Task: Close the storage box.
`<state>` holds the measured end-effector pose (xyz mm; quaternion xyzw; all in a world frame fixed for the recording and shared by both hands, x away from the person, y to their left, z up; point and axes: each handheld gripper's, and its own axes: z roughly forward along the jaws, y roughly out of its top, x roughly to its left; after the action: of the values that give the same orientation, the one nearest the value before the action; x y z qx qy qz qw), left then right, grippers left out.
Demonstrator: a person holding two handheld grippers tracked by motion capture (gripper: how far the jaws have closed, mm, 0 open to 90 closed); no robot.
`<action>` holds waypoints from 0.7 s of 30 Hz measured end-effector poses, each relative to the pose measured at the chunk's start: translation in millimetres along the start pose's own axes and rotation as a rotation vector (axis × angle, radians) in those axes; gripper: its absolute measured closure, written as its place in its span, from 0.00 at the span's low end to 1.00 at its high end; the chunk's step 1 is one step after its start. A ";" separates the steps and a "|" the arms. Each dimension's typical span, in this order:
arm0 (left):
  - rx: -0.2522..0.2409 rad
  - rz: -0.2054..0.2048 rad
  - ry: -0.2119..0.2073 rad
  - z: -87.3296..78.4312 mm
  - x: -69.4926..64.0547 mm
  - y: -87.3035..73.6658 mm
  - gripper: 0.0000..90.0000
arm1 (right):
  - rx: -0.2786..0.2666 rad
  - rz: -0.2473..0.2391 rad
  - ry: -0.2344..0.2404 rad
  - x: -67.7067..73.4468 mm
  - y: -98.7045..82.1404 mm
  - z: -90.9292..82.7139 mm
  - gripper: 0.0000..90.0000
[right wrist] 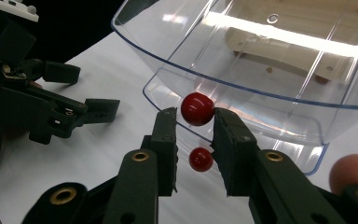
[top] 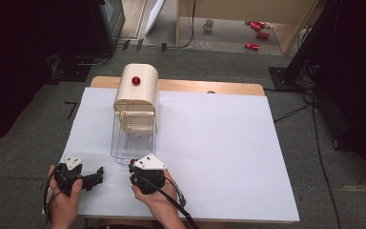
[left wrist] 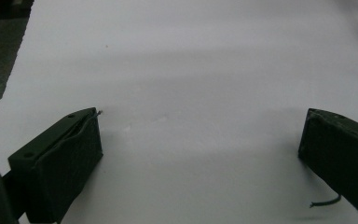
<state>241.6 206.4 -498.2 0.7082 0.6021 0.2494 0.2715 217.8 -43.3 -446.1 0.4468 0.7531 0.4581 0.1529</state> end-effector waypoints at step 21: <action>0.000 -0.001 0.000 0.0 -0.1 0.0 0.00 | 0.009 0.036 -0.022 2.1 -0.2 6.0 0.84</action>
<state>241.5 206.3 -498.2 0.7079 0.6023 0.2496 0.2717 220.4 -38.3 -449.1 0.4660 0.7453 0.4524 0.1507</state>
